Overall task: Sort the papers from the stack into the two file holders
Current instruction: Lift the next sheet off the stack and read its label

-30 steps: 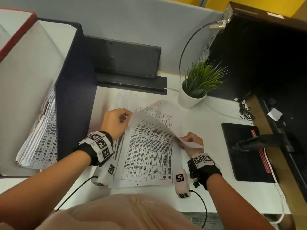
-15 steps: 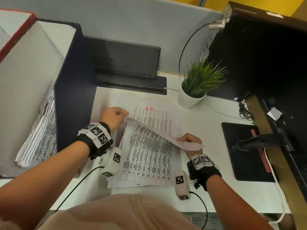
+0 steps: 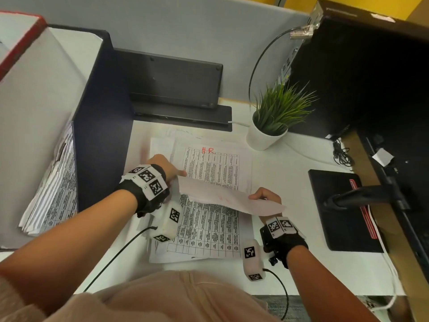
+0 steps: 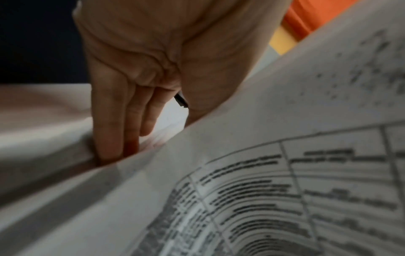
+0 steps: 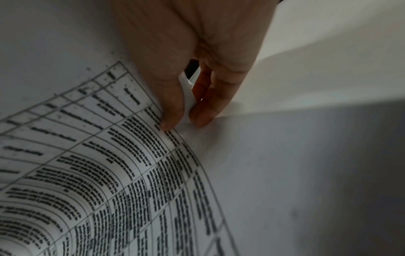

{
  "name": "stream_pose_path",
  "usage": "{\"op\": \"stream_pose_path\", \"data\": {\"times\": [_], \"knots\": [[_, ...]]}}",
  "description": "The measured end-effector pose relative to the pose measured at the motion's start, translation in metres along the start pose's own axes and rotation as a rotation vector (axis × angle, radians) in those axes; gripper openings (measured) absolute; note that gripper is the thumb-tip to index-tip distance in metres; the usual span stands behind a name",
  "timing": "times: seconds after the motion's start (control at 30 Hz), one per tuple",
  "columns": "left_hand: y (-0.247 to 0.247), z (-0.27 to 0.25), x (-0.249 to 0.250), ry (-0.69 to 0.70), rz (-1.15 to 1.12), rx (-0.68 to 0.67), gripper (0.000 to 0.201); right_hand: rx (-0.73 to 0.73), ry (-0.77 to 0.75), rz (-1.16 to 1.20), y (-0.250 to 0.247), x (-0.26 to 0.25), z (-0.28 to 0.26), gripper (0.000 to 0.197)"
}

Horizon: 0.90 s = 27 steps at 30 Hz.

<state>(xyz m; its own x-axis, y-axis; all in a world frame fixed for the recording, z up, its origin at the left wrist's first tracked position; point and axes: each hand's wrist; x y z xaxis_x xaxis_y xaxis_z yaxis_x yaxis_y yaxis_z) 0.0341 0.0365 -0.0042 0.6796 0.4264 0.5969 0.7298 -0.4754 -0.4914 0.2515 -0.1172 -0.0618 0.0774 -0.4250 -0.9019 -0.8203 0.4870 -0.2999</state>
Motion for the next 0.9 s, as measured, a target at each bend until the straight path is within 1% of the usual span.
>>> {"op": "stream_pose_path", "data": {"times": [0.1, 0.17, 0.2, 0.23, 0.27, 0.3, 0.37, 0.43, 0.47, 0.53, 0.57, 0.6, 0.67, 0.73, 0.8, 0.83, 0.87, 0.9], "knots": [[-0.002, -0.003, 0.002, -0.035, -0.05, -0.078, 0.046, -0.009, -0.026, -0.067, 0.0, 0.002, 0.002, 0.043], [-0.001, -0.003, 0.0, 0.009, -0.088, -0.054, 0.046, -0.019, -0.037, -0.085, 0.0, 0.004, 0.004, 0.047], [0.0, -0.002, -0.002, 0.055, -0.119, -0.024, 0.042, -0.014, -0.042, -0.09, 0.001, 0.005, 0.005, 0.053], [0.002, -0.001, -0.003, 0.108, -0.145, 0.008, 0.035, -0.013, -0.043, -0.109, 0.001, 0.006, 0.004, 0.055], [0.003, 0.0, -0.005, 0.165, -0.165, 0.042, 0.033, -0.007, -0.05, -0.113, 0.001, 0.006, 0.005, 0.051], [0.005, 0.001, -0.008, 0.209, -0.174, 0.067, 0.038, -0.005, -0.049, -0.09, 0.001, 0.006, 0.005, 0.047], [0.006, 0.003, -0.013, 0.289, -0.165, 0.095, 0.048, -0.029, 0.002, 0.04, 0.0, 0.004, 0.005, 0.045], [0.007, 0.003, -0.018, 0.356, -0.126, 0.118, 0.046, -0.041, 0.067, 0.156, 0.0, 0.005, 0.007, 0.044], [0.008, 0.003, -0.02, 0.409, -0.113, 0.131, 0.04, -0.042, 0.078, 0.178, -0.001, 0.003, 0.007, 0.041], [0.009, 0.0, -0.024, 0.523, -0.165, 0.146, 0.015, -0.024, 0.027, 0.087, 0.001, 0.002, 0.008, 0.043], [0.009, -0.002, -0.025, 0.573, -0.205, 0.15, 0.017, -0.011, -0.006, 0.041, 0.002, 0.002, 0.008, 0.045], [0.009, -0.002, -0.027, 0.619, -0.24, 0.141, 0.024, 0.005, 0.0, 0.008, 0.002, 0.001, 0.008, 0.047], [0.007, -0.002, -0.03, 0.641, -0.301, 0.083, 0.025, 0.029, -0.008, -0.089, 0.0, 0.003, 0.003, 0.046], [0.004, -0.001, -0.033, 0.61, -0.404, -0.006, 0.022, 0.024, 0.005, -0.152, -0.001, 0.0, 0.001, 0.048], [0.001, -0.001, -0.034, 0.546, -0.506, -0.095, 0.026, 0.05, 0.054, -0.194, 0.009, -0.006, 0.008, 0.045], [0.0, -0.002, -0.034, 0.518, -0.542, -0.13, 0.028, 0.058, 0.095, -0.289, 0.016, -0.009, 0.01, 0.034], [-0.001, -0.002, -0.033, 0.504, -0.574, -0.166, 0.029, 0.074, 0.184, -0.446, 0.02, -0.017, 0.008, 0.018], [-0.002, -0.003, -0.032, 0.496, -0.589, -0.198, 0.028, 0.142, 0.262, -0.522, 0.019, -0.018, 0.009, 0.026]]}}
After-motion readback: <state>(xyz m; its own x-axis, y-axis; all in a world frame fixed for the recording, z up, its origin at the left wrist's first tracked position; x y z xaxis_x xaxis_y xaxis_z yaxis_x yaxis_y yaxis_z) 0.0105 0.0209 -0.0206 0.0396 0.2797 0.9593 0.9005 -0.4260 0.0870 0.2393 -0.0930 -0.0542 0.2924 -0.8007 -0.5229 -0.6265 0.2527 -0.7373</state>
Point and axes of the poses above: each hand's wrist, its own z-axis towards the middle knuckle, its own y-axis out of the palm, x = y × z, and after that the axes turned 13 degrees about -z, right-handed
